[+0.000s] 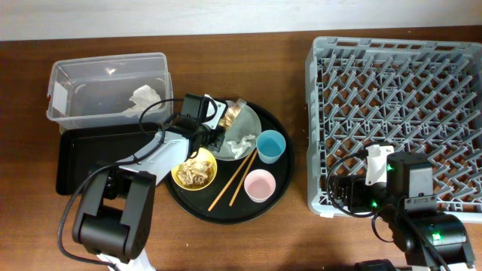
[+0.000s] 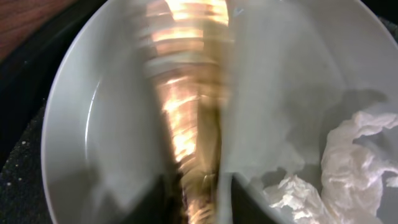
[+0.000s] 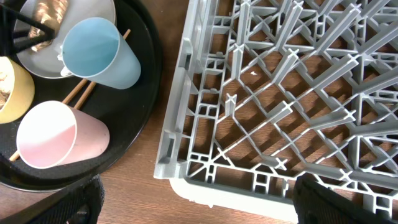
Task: Sort waste into correct bins and load items into the dishwasher rack
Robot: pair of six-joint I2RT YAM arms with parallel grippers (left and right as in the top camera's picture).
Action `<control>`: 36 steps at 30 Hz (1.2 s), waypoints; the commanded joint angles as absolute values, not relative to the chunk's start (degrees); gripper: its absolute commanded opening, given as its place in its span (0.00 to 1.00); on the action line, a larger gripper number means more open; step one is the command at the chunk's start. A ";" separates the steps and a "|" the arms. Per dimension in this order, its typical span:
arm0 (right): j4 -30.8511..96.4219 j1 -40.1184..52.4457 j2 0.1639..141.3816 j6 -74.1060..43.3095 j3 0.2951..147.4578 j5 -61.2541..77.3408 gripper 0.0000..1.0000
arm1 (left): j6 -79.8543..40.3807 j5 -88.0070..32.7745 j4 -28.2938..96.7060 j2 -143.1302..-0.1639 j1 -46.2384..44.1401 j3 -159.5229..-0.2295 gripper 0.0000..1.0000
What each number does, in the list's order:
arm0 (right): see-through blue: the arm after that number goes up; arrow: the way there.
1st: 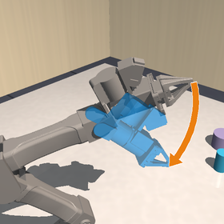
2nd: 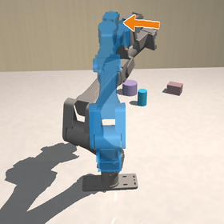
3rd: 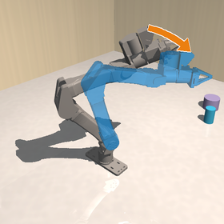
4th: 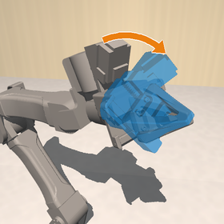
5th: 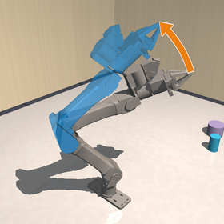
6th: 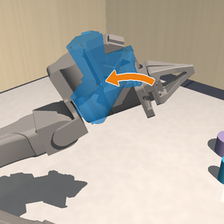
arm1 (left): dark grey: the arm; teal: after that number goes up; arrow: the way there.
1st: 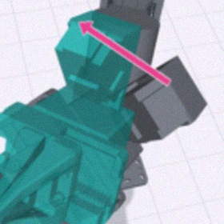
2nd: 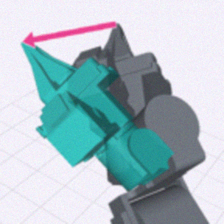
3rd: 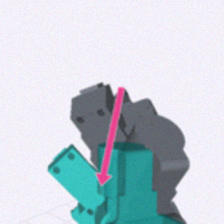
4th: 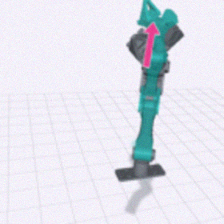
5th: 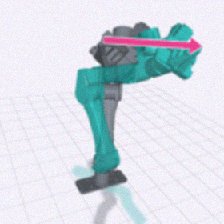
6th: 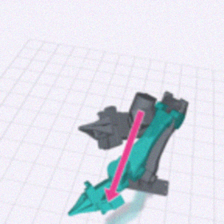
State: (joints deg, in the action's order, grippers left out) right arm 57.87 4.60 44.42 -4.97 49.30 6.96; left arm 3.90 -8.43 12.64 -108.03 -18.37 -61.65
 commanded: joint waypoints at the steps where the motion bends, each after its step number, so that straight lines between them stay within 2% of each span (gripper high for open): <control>1: 57.76 4.86 44.25 -5.39 50.59 7.25 0.98 | 4.40 -9.04 11.40 -108.31 -18.70 -62.00 0.00; 7: 58.11 4.86 44.25 -5.39 50.59 7.25 0.98 | 4.40 -8.62 12.56 -103.81 -18.68 -63.99 0.01; 11: 58.11 4.86 44.25 -5.39 50.59 7.25 0.98 | 4.40 -1.89 13.30 -96.36 -17.08 -64.58 0.01; 16: 58.11 4.86 44.25 -5.39 50.59 7.25 0.98 | 4.40 0.49 13.43 -88.71 -9.19 -64.58 0.00; 21: 58.08 4.86 44.25 -5.39 50.59 7.25 0.98 | 4.40 0.47 10.87 -90.08 -0.51 -64.55 0.01; 22: 58.08 4.86 44.25 -5.39 50.59 7.25 0.98 | 4.40 0.47 9.69 -91.07 0.84 -64.55 0.09; 23: 58.11 4.86 44.25 -5.39 50.59 7.25 0.98 | 4.40 0.47 8.71 -91.70 1.58 -64.55 0.25; 24: 58.11 4.86 44.25 -5.39 50.59 7.25 0.98 | 4.40 0.47 6.98 -92.71 2.63 -64.55 0.46; 29: 58.11 4.86 44.25 -5.39 50.59 7.25 0.98 | 4.38 -0.71 4.32 -92.58 3.25 -64.58 0.48; 34: 58.08 4.86 44.25 -5.39 50.59 7.25 0.98 | 4.36 -17.61 14.37 -91.81 -1.15 -64.58 0.48; 36: 58.08 4.86 44.25 -5.39 50.59 7.25 0.98 | 4.38 -19.33 18.74 -91.81 -4.21 -64.55 0.52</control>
